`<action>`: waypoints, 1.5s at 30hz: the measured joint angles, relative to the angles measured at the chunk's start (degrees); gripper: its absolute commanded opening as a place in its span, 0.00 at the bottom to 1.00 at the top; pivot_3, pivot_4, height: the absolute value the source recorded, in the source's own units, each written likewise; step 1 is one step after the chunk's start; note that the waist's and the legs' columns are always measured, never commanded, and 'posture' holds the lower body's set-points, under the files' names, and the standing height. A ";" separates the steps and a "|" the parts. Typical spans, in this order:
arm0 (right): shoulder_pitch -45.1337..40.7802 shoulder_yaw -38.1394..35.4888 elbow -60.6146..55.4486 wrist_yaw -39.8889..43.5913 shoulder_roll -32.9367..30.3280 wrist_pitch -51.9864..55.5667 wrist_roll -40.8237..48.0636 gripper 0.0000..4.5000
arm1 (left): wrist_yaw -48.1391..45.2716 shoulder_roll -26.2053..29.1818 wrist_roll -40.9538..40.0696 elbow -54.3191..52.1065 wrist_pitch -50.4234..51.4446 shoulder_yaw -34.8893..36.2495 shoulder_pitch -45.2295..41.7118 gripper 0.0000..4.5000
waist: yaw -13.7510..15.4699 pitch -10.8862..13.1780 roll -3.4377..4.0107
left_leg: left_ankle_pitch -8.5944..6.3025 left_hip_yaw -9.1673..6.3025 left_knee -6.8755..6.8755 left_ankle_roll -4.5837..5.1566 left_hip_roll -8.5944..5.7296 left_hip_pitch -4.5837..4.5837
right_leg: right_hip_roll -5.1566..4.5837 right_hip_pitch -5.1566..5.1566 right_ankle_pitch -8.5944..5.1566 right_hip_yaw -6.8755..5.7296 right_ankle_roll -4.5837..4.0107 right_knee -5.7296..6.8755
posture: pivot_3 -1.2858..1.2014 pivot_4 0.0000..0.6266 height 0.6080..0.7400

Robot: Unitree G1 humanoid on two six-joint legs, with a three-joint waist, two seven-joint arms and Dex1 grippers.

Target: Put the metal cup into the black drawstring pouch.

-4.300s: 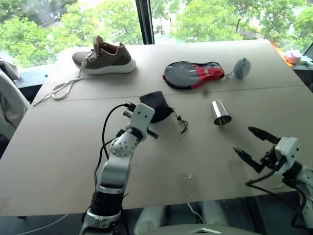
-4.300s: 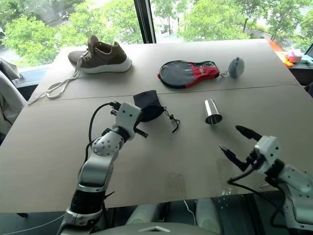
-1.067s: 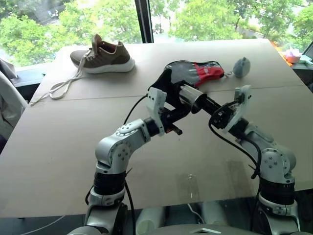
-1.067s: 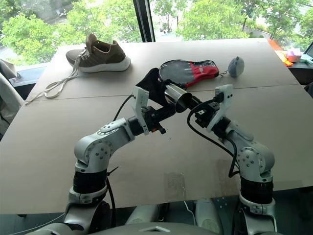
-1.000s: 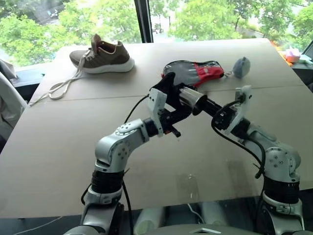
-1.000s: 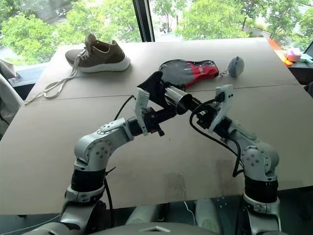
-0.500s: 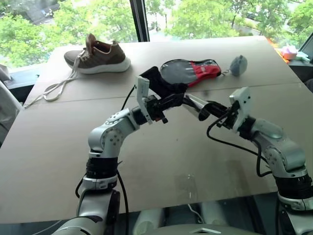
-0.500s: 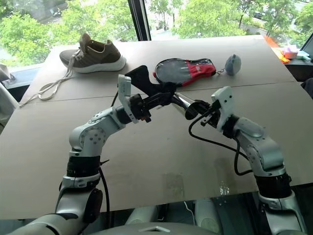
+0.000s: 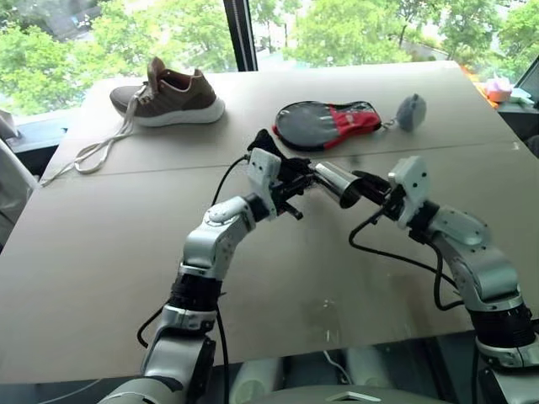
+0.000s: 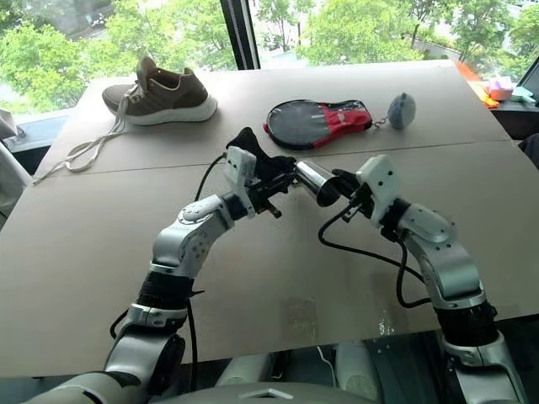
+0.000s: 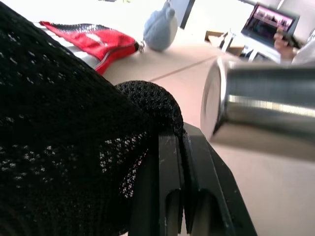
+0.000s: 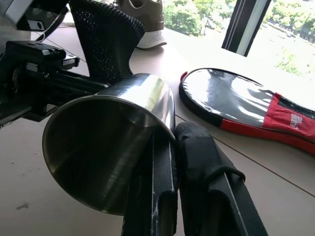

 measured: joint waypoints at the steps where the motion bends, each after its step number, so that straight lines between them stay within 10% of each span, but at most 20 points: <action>1: 0.48 -0.57 0.01 -0.04 -0.05 -0.25 -0.03 0.02 | 0.99 1.41 3.79 -0.03 -3.52 -1.43 0.17 0.00 | 0.00 -0.01 0.01 | 0.02 0.00 -0.03 -0.03 0.01 0.00 | 0.00 -0.01 0.00 0.01 0.00 0.01 | 0.52 0.24 1.00; 14: -2.72 -3.11 -0.23 2.79 -0.60 -0.32 2.78 0.02 | 3.36 4.41 19.11 1.39 -20.24 -6.16 2.34 0.00 | 0.03 -0.01 0.01 | 0.02 0.03 0.04 -0.01 -0.02 0.00 | -0.02 -0.02 0.00 0.02 0.00 0.10 | 0.52 0.24 1.00; 24: -11.09 0.49 1.35 16.34 -6.61 1.05 6.42 0.02 | -6.60 5.44 16.19 5.67 -25.26 -6.46 0.18 0.00 | -0.02 0.00 0.00 | 0.02 0.02 0.09 -0.01 -0.02 -0.02 | -0.04 -0.03 0.00 -0.01 0.00 0.14 | 0.52 0.24 1.00; 34: -19.91 3.15 14.61 10.39 2.37 -5.72 -0.31 0.02 | -19.62 7.63 9.16 -2.03 -23.95 -8.71 2.90 0.00 | -0.07 0.00 0.00 | 0.02 -0.01 0.15 -0.02 -0.01 -0.02 | -0.03 -0.11 0.00 -0.02 0.00 0.28 | 0.52 0.24 1.00; 45: -14.61 -4.37 12.27 5.74 0.37 -1.66 1.66 0.02 | -12.04 -0.82 2.48 -1.13 -20.54 -1.20 2.67 0.00 | 0.00 -0.01 0.00 | 0.02 0.00 0.34 -0.01 -0.03 -0.04 | -0.03 -0.10 0.00 0.00 0.00 0.51 | 0.52 0.24 1.00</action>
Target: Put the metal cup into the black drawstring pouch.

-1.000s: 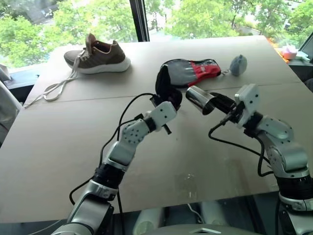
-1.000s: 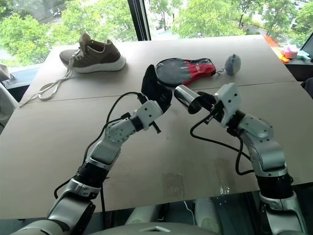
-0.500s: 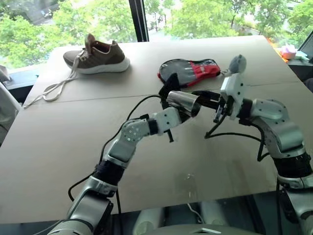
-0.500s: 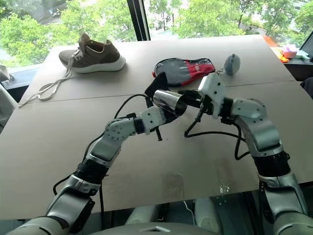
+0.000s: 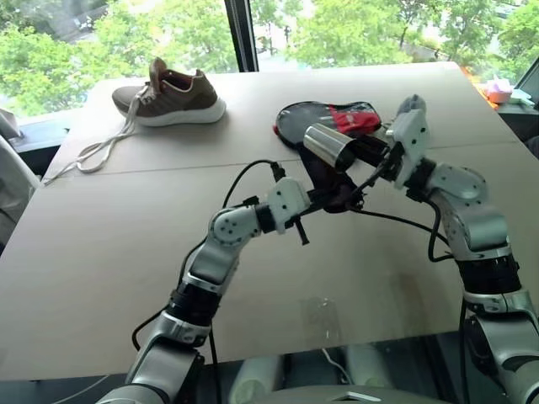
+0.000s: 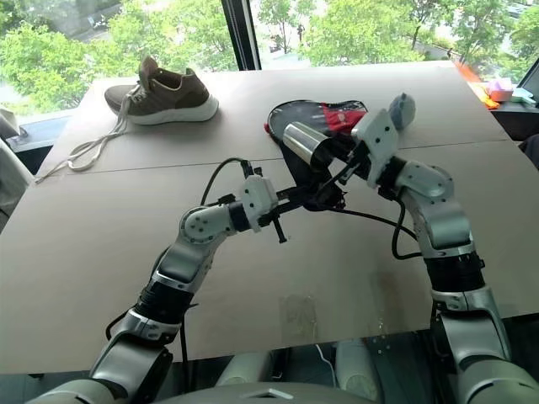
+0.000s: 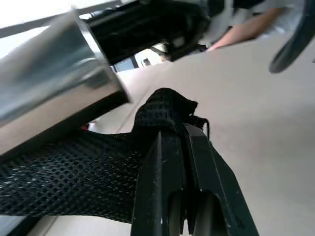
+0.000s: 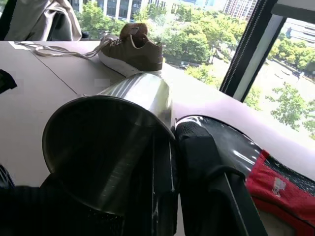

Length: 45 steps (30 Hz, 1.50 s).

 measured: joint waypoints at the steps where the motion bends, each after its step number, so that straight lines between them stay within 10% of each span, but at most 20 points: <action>1: 0.65 -1.18 -1.02 -0.29 -0.10 0.73 0.93 0.02 | 0.78 -0.43 -0.79 0.36 1.26 0.91 0.00 0.00 | -0.01 0.00 0.00 | 0.00 0.00 0.02 0.00 0.00 0.00 | 0.01 0.01 0.00 0.00 0.00 0.02 | 0.52 0.24 1.00; 8: 10.56 -8.23 -16.92 -1.12 -3.49 11.52 14.69 0.02 | 4.05 -5.54 -11.23 1.22 16.16 6.25 -0.73 0.00 | 0.10 -0.01 -0.01 | -0.01 -0.02 0.20 0.02 0.00 0.00 | 0.01 0.07 0.00 0.00 0.00 0.15 | 0.52 0.24 1.00; 30: 16.92 3.17 -10.39 -4.36 1.28 -1.26 -2.15 0.02 | 4.05 -6.54 -29.59 -3.93 38.49 12.87 -3.18 0.00 | 0.01 -0.05 -0.11 | -0.01 -0.01 0.37 0.00 0.00 0.02 | 0.07 0.09 0.00 0.02 0.00 0.20 | 0.52 0.24 1.00; 40: 10.58 9.94 -0.45 -9.88 -2.97 -27.07 -24.99 0.02 | 2.54 -5.92 -29.95 -5.14 39.94 11.72 -2.10 0.00 | -0.04 -0.05 -0.11 | -0.01 0.03 0.38 0.00 0.01 0.02 | 0.09 0.05 0.00 0.03 0.01 0.19 | 0.52 0.24 1.00; 45: 11.27 6.81 -0.81 -11.59 5.76 -20.84 -14.98 0.02 | 2.03 -5.86 -30.05 -5.79 39.94 11.58 -1.80 0.00 | -0.05 -0.07 -0.13 | 0.00 -0.01 0.35 -0.02 0.06 0.02 | 0.11 0.09 0.00 0.04 0.00 0.19 | 0.52 0.24 1.00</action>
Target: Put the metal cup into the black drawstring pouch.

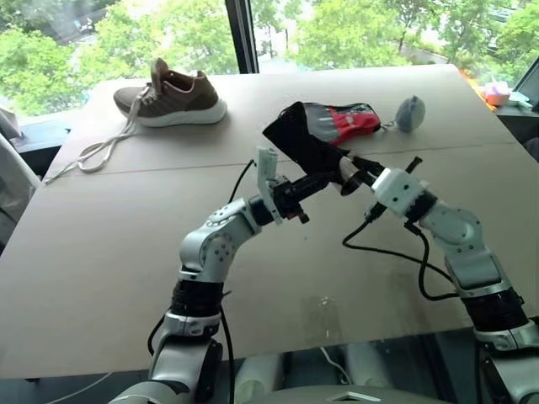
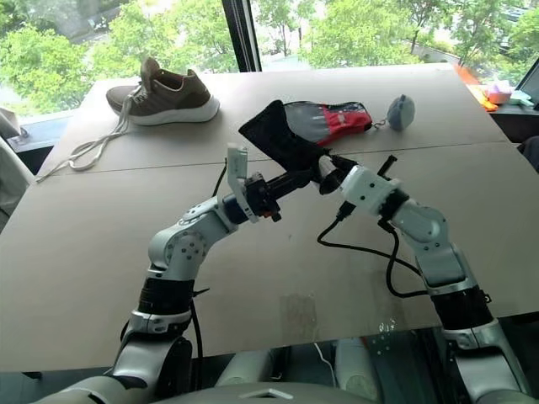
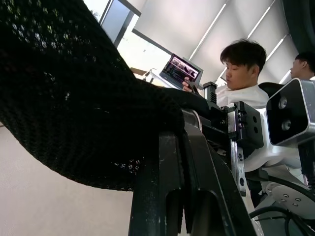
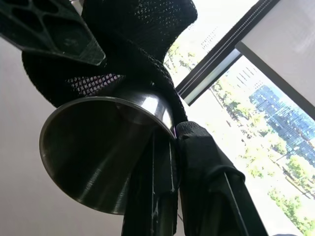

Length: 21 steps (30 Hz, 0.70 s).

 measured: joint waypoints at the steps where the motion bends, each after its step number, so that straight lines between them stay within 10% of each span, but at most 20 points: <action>1: 0.70 -1.25 -1.42 -0.05 1.98 4.82 5.52 0.02 | -0.14 0.02 -0.10 -0.35 -0.01 0.00 0.01 0.00 | -0.01 0.00 0.01 | 0.00 0.01 0.00 0.00 0.00 0.00 | -0.01 0.00 0.00 0.02 0.00 0.01 | 0.52 0.24 1.00; 14: -0.14 -16.57 -12.05 -12.54 7.27 47.53 62.83 0.02 | -1.51 0.99 -1.03 -1.50 -0.15 -0.02 0.32 0.00 | -0.02 0.01 0.02 | -0.01 -0.07 -0.05 0.02 -0.03 -0.01 | -0.05 0.02 0.00 0.03 -0.01 -0.03 | 0.52 0.24 1.00; 21: -2.37 -6.06 -10.38 -13.30 1.73 37.00 38.79 0.02 | -1.57 1.25 -1.03 -1.64 0.25 -0.46 0.83 0.00 | -0.08 0.00 0.03 | -0.01 0.02 -0.03 0.02 -0.05 0.00 | 0.04 -0.08 0.00 -0.01 0.00 0.00 | 0.52 0.24 1.00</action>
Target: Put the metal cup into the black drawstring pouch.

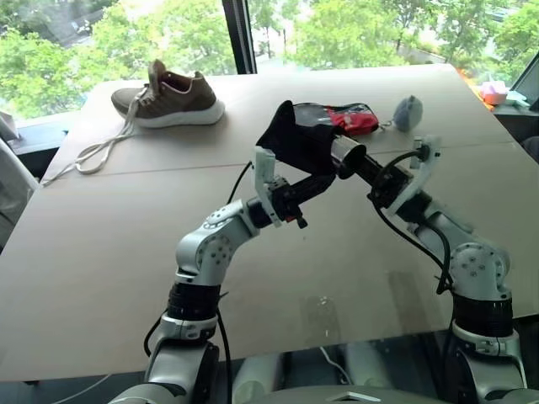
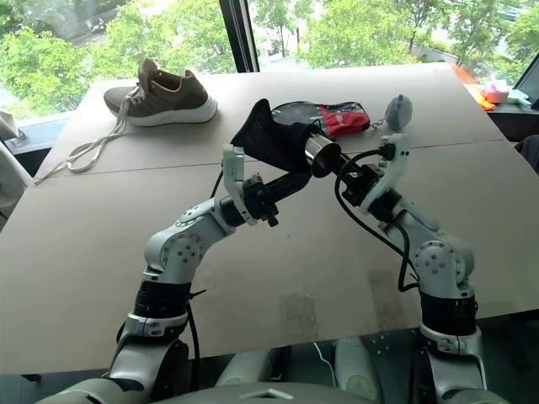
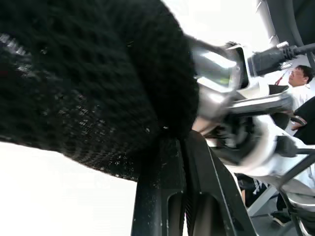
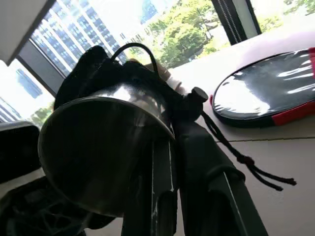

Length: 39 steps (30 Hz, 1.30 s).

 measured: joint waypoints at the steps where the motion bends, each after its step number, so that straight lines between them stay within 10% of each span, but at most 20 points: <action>1: -0.09 2.61 1.27 0.46 -1.28 -3.53 -5.64 0.02 | 0.05 0.07 0.00 0.00 0.01 0.01 0.01 0.00 | 0.04 0.00 0.00 | 0.00 0.00 0.00 0.00 0.00 0.00 | 0.00 0.00 0.00 -0.01 0.00 -0.01 | 0.52 0.24 1.00; 12: -11.05 22.58 19.99 -8.13 -20.26 -52.71 -68.01 0.02 | 1.65 -0.19 -0.02 -0.86 0.28 -0.46 1.37 0.00 | 0.00 -0.02 -0.04 | 0.02 0.08 0.00 -0.04 0.04 0.00 | 0.05 -0.01 0.00 0.07 0.00 -0.01 | 0.52 0.24 1.00; 16: -7.42 17.75 20.55 -4.91 -8.09 -45.58 -53.97 0.02 | 1.90 -0.30 -0.05 -1.15 0.20 -0.24 1.35 0.00 | -0.15 0.00 -0.12 | 0.02 0.08 -0.02 -0.05 0.13 0.00 | 0.05 0.04 0.00 0.12 0.00 -0.01 | 0.52 0.24 1.00; 22: -4.63 1.70 11.22 -2.09 7.71 -8.63 -6.42 0.02 | 2.14 -0.54 -0.26 -1.99 0.09 0.04 1.24 0.00 | 0.39 0.03 -0.10 | 0.02 -0.16 0.05 -0.03 0.02 -0.02 | -0.06 0.13 0.01 0.04 -0.01 -0.08 | 0.52 0.24 1.00; 29: -5.16 -13.35 10.35 -22.21 15.98 10.42 31.33 0.02 | 1.98 -0.85 -0.66 -2.27 -0.40 -0.50 0.77 0.00 | -0.09 0.05 -0.06 | 0.02 -0.09 -0.09 -0.03 0.03 -0.01 | -0.04 0.03 0.00 0.05 -0.02 -0.03 | 0.52 0.24 1.00; 32: -6.36 -11.38 9.12 -21.94 11.79 10.72 28.97 0.02 | 1.69 -0.86 -0.86 -2.15 -0.58 -0.65 -0.22 0.00 | -0.15 0.06 -0.02 | 0.02 0.01 -0.08 -0.02 0.02 -0.01 | -0.03 0.02 0.00 0.06 -0.01 -0.02 | 0.52 0.24 1.00; 39: -7.70 19.38 9.02 -6.87 -12.88 -20.64 -26.82 0.02 | 2.26 -2.22 -1.74 -0.08 2.33 -0.52 -2.83 0.00 | -0.28 0.05 -0.02 | 0.02 0.07 -0.04 -0.02 -0.02 -0.01 | 0.24 -0.03 -0.01 0.05 0.02 -0.01 | 0.52 0.24 1.00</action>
